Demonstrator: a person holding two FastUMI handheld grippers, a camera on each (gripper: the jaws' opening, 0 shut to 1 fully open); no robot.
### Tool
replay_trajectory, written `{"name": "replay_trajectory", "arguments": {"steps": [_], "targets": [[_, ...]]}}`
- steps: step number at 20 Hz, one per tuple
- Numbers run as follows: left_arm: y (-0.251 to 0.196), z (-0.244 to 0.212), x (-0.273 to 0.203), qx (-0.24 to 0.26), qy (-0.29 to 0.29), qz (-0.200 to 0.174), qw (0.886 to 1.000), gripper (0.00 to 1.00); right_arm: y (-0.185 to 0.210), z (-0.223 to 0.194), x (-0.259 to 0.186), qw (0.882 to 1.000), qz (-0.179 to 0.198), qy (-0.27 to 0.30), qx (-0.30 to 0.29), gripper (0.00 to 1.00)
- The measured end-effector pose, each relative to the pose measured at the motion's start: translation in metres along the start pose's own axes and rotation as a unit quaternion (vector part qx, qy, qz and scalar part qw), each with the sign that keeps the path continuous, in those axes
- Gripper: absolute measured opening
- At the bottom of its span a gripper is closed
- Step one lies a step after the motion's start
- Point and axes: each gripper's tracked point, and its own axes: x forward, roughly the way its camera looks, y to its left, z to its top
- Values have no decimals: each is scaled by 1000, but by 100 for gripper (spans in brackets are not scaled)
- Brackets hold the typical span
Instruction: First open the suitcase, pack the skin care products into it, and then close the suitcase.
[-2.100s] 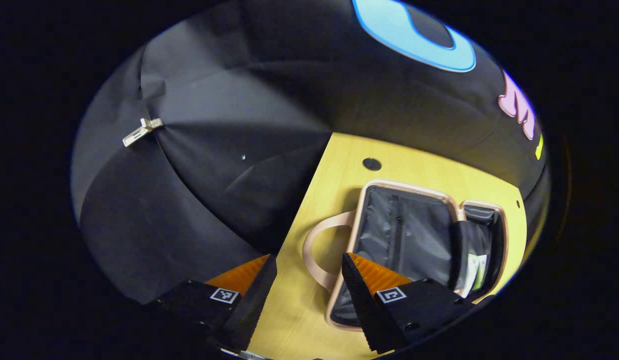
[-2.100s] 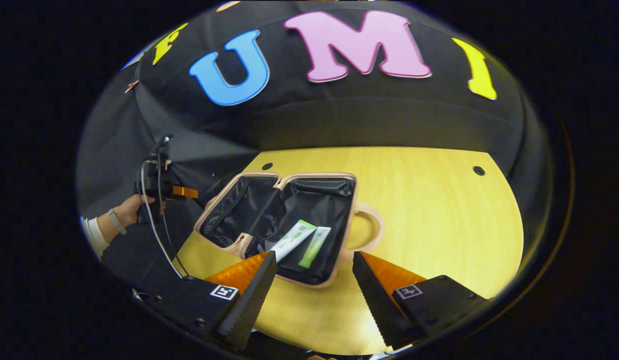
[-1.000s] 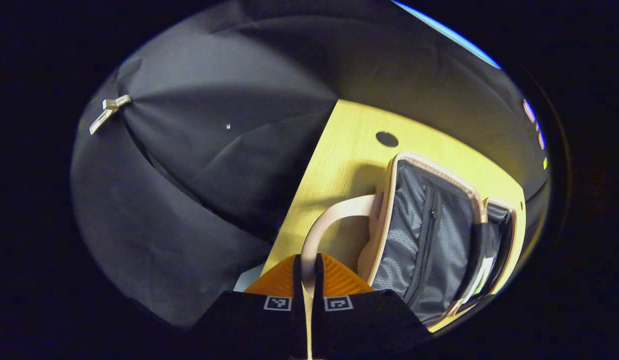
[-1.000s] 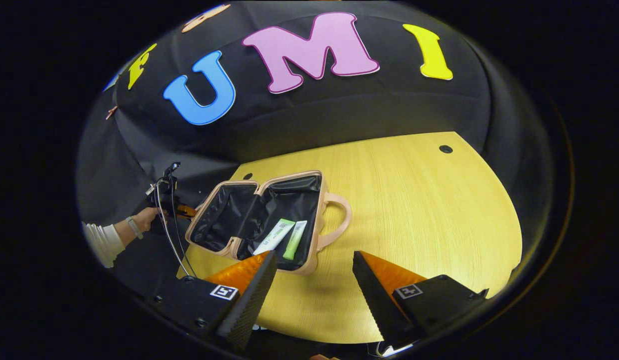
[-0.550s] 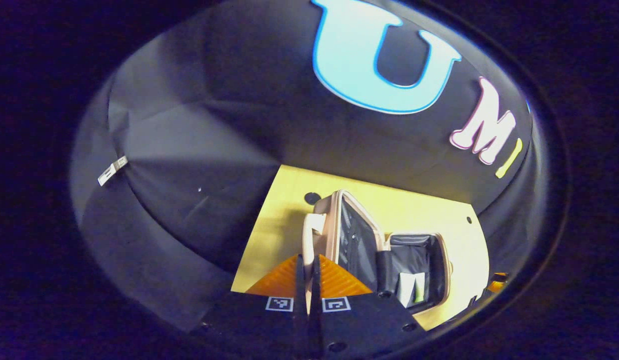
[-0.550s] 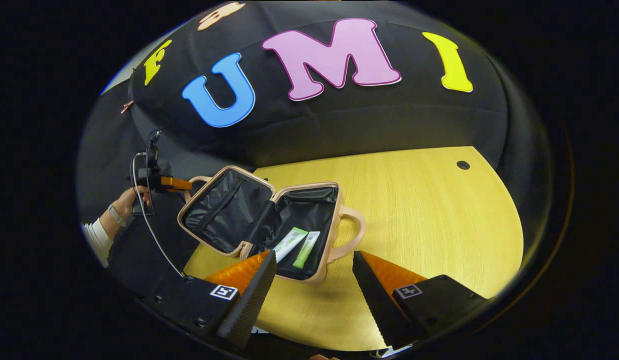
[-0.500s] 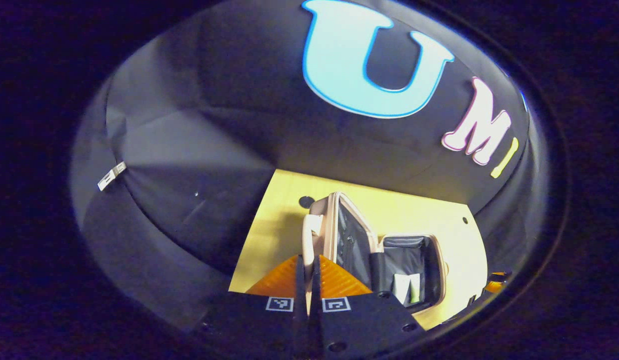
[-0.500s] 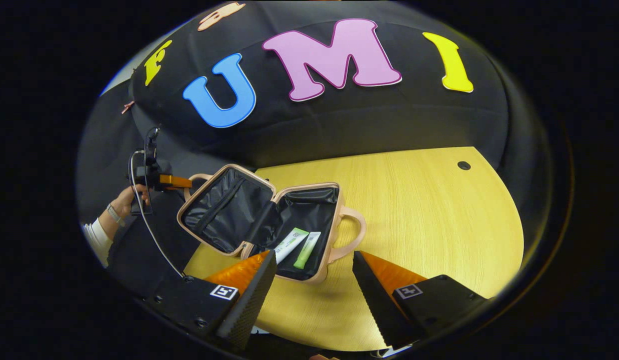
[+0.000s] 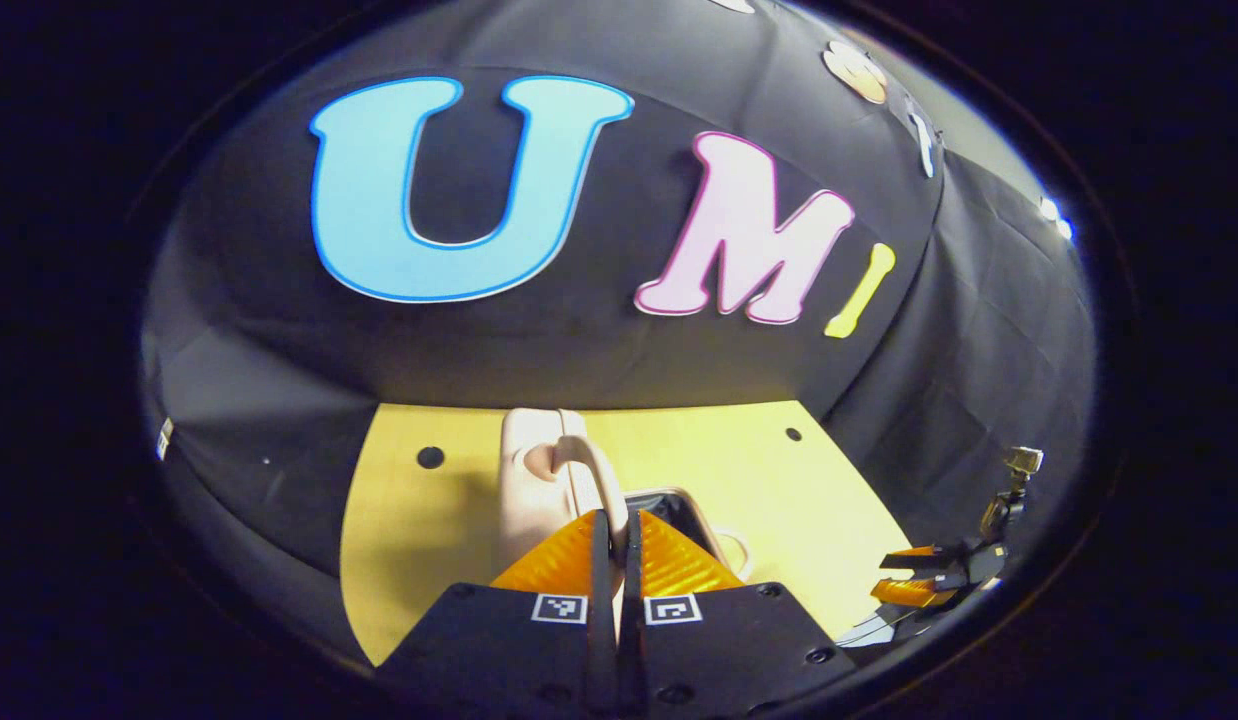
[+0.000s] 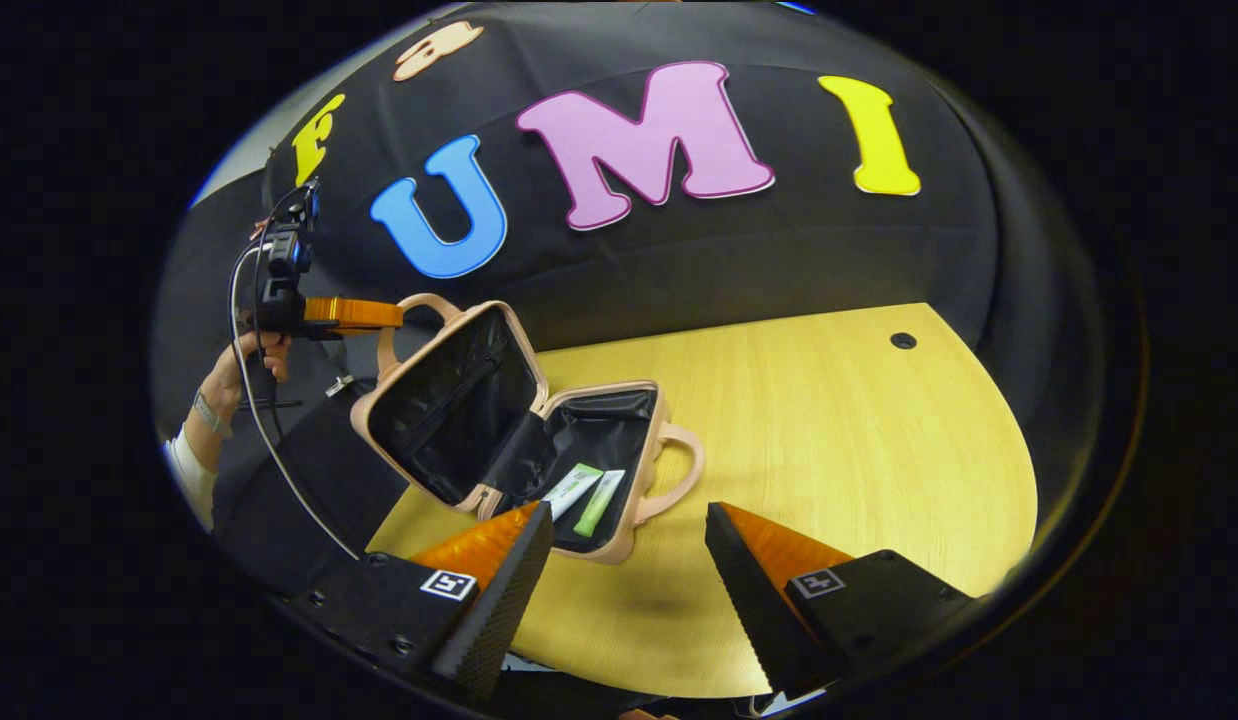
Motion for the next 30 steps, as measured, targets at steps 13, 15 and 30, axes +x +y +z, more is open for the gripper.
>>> {"name": "replay_trajectory", "arguments": {"steps": [13,15,30], "targets": [[-115,-140,192,23,165,-48,985,6,-80,5,-122,990,-130,-54,27,97],[-121,-152,200,48,166,-42,984,7,-82,10,-132,988,-140,-63,26,97],[-235,-68,63,75,-101,61,990,89,-119,121,-155,975,-57,-188,-103,96]]}}
